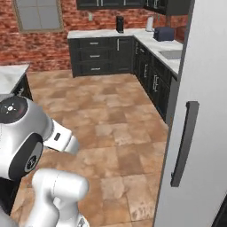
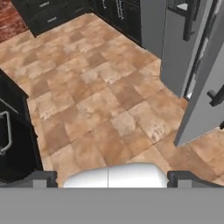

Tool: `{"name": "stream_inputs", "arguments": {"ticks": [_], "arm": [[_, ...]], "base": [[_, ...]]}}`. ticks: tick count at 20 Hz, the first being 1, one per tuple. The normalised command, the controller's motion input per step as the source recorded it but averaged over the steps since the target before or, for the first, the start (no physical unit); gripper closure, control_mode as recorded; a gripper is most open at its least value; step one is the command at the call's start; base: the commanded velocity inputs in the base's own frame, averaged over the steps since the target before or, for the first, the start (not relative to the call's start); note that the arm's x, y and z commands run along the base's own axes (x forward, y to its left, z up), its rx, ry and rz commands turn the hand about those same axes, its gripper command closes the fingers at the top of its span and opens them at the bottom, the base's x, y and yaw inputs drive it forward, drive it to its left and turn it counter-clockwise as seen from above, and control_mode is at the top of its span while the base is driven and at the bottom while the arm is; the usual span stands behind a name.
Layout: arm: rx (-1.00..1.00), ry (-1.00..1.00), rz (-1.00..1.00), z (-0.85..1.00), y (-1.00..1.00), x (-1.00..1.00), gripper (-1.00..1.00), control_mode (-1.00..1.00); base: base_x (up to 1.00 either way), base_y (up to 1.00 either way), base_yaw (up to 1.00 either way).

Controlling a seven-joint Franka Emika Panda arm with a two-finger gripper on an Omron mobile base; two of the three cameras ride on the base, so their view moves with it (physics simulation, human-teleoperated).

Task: Pick up the apple and kiwi from the fridge and place one fruit on each plate on the dining counter.

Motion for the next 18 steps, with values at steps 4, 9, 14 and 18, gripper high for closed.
{"name": "stream_inputs", "arguments": {"ticks": [4,9,14,18], "arm": [[0.00,0.00,0.00,0.00,0.00,0.00,-1.00,1.00],[0.00,0.00,0.00,0.00,0.00,0.00,-1.00,1.00],[0.00,0.00,0.00,0.00,0.00,0.00,-1.00,1.00],[0.00,0.00,0.00,0.00,0.00,0.00,-1.00,1.00]], "base": [[0.85,0.39,-0.58],[0.77,0.45,-0.59],[0.71,0.37,-0.58],[0.56,0.12,-0.59]]}}
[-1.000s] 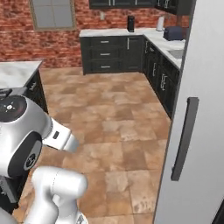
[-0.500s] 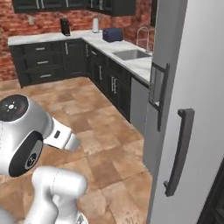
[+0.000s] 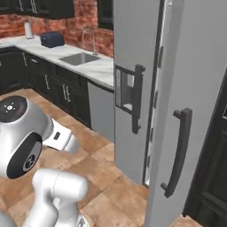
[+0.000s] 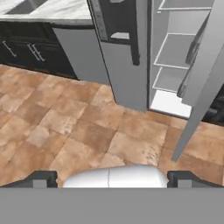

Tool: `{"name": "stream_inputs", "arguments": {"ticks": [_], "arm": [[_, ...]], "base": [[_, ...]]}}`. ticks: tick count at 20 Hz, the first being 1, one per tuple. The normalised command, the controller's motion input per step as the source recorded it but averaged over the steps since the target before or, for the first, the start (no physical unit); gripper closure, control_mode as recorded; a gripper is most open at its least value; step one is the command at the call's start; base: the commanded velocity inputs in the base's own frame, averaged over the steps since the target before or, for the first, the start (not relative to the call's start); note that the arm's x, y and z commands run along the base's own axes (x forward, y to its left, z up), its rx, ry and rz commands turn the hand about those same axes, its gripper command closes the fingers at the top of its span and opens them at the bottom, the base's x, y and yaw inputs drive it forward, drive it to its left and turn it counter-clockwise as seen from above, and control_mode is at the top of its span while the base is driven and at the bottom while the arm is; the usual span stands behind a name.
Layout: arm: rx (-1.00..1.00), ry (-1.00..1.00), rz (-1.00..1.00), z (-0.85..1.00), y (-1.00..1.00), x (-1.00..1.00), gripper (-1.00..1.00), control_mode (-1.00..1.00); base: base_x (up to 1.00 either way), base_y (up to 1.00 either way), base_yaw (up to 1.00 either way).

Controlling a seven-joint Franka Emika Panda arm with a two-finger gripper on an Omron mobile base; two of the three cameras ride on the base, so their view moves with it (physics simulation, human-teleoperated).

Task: Pick up the apple and kiwi from the fridge and place one fruit on each plate on the dining counter.

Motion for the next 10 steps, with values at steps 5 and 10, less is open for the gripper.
{"name": "stream_inputs", "arguments": {"ticks": [5,10], "arm": [[0.00,0.00,0.00,0.00,0.00,0.00,-1.00,1.00],[0.00,0.00,0.00,0.00,0.00,0.00,-1.00,1.00]], "base": [[0.66,0.24,-0.55],[0.80,0.52,-0.38]]}}
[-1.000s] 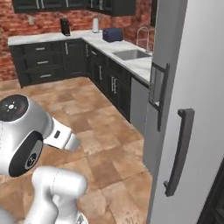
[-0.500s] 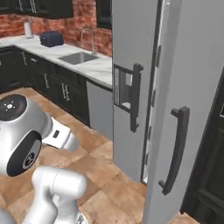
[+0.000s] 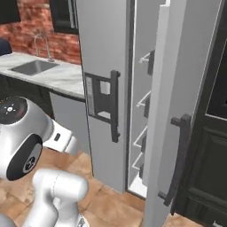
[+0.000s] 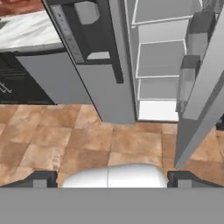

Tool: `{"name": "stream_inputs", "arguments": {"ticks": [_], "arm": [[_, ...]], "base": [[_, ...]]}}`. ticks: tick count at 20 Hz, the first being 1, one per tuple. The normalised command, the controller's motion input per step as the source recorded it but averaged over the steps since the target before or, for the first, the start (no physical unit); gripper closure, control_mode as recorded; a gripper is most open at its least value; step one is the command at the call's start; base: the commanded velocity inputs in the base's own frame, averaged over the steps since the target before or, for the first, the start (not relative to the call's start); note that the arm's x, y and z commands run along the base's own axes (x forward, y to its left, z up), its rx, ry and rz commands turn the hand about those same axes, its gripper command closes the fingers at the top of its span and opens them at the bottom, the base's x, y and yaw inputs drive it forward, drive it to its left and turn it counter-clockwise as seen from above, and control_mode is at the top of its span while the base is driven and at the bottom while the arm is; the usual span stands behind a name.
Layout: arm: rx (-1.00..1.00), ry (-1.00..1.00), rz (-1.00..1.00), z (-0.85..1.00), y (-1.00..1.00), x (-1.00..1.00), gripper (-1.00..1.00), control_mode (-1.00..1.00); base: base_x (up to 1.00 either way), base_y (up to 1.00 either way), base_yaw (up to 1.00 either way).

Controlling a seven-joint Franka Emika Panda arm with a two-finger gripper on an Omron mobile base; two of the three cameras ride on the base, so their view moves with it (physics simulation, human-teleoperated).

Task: Pick up the apple and kiwi from the fridge and place one fruit on each plate on the dining counter.

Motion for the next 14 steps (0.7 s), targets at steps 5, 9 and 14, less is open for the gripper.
{"name": "stream_inputs", "arguments": {"ticks": [5,9,14], "arm": [[0.00,0.00,0.00,0.00,0.00,0.00,-1.00,1.00],[0.00,0.00,0.00,0.00,0.00,0.00,-1.00,1.00],[0.00,0.00,0.00,0.00,0.00,0.00,-1.00,1.00]], "base": [[0.76,0.41,-0.38],[0.68,0.30,-0.44],[0.59,0.25,-0.51]]}}
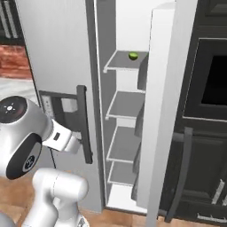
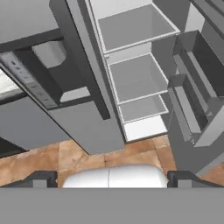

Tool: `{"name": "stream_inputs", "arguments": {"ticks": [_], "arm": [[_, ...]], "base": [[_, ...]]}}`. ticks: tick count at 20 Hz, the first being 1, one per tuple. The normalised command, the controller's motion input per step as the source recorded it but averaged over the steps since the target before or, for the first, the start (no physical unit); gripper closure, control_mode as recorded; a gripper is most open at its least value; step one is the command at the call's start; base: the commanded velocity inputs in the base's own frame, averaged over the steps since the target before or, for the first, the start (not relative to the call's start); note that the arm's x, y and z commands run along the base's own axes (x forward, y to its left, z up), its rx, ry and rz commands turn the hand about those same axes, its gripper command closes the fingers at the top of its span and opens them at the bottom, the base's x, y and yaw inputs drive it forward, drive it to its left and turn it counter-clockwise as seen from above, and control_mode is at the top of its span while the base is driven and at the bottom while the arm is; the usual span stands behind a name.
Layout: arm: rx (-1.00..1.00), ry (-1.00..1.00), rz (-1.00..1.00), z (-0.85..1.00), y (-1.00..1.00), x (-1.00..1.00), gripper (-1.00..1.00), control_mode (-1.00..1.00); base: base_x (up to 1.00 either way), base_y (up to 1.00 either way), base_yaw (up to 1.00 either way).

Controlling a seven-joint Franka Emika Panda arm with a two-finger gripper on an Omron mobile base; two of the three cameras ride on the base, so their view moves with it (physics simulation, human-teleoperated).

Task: Pick up the apple and kiwi from the fridge and place one fruit on each plate on the dining counter.

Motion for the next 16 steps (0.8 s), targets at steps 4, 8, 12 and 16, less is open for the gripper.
{"name": "stream_inputs", "arguments": {"ticks": [4,8,12,16], "arm": [[0.00,0.00,0.00,0.00,0.00,0.00,-1.00,1.00],[0.00,0.00,0.00,0.00,0.00,0.00,-1.00,1.00],[0.00,0.00,0.00,0.00,0.00,0.00,-1.00,1.00],[0.00,0.00,0.00,0.00,0.00,0.00,-1.00,1.00]], "base": [[0.51,0.24,-0.51],[0.57,0.25,-0.41],[0.55,0.06,-0.26],[0.59,0.11,-0.12]]}}
